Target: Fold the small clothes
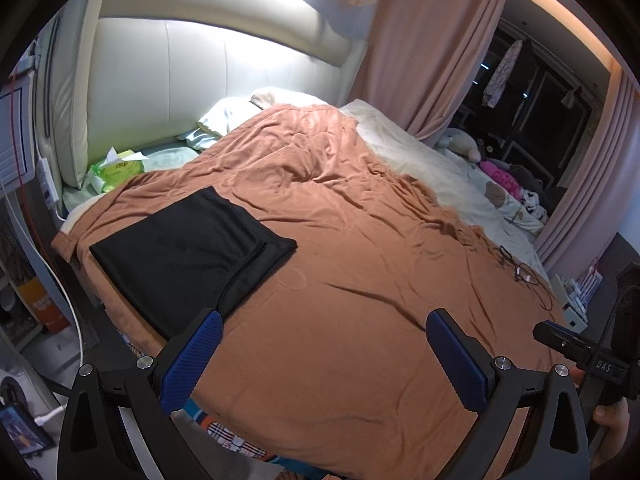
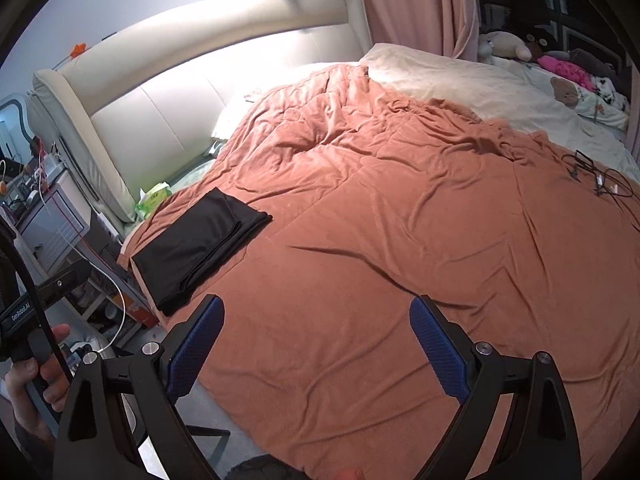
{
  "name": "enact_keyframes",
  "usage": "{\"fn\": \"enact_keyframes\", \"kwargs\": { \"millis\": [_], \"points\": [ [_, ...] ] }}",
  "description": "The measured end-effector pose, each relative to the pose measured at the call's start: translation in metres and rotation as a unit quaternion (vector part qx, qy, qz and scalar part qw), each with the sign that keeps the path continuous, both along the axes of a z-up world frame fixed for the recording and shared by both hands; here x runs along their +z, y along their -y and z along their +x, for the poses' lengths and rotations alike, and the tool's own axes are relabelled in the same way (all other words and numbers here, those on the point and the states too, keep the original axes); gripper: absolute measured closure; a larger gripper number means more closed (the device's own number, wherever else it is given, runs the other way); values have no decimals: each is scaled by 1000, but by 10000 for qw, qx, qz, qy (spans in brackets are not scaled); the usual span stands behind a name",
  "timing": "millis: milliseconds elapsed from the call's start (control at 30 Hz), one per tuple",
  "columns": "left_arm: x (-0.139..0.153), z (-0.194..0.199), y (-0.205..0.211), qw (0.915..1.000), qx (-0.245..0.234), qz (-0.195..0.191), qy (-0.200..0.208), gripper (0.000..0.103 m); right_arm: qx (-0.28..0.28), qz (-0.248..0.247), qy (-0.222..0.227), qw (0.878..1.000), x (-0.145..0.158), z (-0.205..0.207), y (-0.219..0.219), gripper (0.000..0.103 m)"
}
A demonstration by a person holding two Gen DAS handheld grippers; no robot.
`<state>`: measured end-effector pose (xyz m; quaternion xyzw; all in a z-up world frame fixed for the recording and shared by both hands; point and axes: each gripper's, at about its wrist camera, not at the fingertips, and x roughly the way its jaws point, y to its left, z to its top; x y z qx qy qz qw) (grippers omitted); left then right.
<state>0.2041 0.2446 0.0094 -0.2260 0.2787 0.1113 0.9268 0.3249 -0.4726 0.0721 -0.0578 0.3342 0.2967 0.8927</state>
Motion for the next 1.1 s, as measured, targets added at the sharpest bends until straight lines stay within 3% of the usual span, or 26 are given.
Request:
{"fn": "enact_keyframes", "kwargs": {
  "millis": [567,1100],
  "points": [
    [35,-78,77,9964,-584,452,421,1,-184,340,703,9968,20,-138,98,9],
    [44,-161,127,9903,-940,753,692,1,-401,284,1048,9933,3,-256,153,9]
  ]
}}
